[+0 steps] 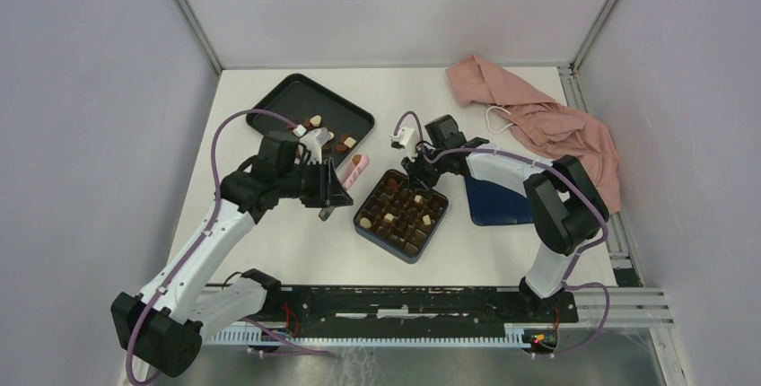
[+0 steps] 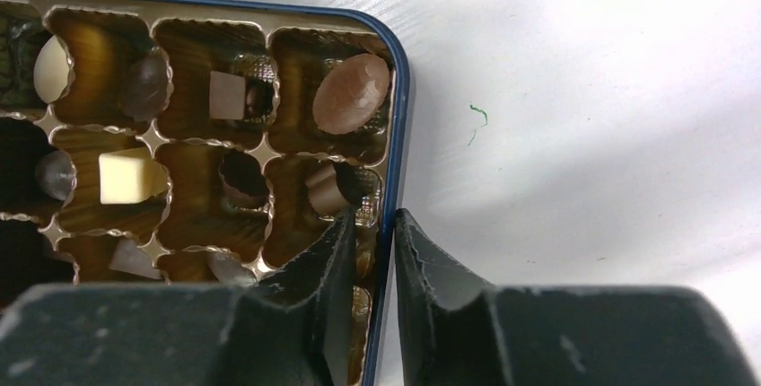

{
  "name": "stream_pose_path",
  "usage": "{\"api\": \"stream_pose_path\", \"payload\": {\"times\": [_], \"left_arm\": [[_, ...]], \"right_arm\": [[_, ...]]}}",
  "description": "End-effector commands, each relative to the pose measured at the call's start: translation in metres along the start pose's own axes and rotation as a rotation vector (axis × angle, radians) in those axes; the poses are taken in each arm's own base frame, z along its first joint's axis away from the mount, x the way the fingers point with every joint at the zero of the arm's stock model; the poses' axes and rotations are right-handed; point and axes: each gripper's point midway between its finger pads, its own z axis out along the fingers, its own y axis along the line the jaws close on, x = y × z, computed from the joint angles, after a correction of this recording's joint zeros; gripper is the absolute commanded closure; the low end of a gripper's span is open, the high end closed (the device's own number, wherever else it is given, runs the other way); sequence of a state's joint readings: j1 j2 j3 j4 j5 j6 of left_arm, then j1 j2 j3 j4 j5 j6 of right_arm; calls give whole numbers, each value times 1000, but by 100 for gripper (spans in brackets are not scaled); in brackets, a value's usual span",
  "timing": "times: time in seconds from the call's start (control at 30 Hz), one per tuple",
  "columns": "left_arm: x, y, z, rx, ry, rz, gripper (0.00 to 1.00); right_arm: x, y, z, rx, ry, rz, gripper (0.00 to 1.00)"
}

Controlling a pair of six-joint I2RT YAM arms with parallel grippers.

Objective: Pack the chocolate
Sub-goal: Pick up the packing box from the center of the board.

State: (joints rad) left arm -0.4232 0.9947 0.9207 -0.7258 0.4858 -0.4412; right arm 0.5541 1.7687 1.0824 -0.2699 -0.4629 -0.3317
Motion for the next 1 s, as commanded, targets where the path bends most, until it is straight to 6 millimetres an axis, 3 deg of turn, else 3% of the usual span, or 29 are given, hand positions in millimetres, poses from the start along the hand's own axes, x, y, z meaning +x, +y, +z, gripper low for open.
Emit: {"api": "stream_pose_path", "payload": {"times": [0.0, 0.23, 0.63, 0.97], "left_arm": [[-11, -7, -4, 18, -59, 15, 98], [-11, -8, -3, 37, -78, 49, 98], [-10, -15, -7, 106, -146, 145, 98], [-2, -24, -10, 163, -145, 183, 98]], "right_arm": [[-27, -15, -4, 70, -63, -18, 78], [-50, -18, -13, 88, -126, -57, 100], [-126, -25, -62, 181, -318, -182, 100], [-160, -33, -91, 290, -361, -251, 100]]}}
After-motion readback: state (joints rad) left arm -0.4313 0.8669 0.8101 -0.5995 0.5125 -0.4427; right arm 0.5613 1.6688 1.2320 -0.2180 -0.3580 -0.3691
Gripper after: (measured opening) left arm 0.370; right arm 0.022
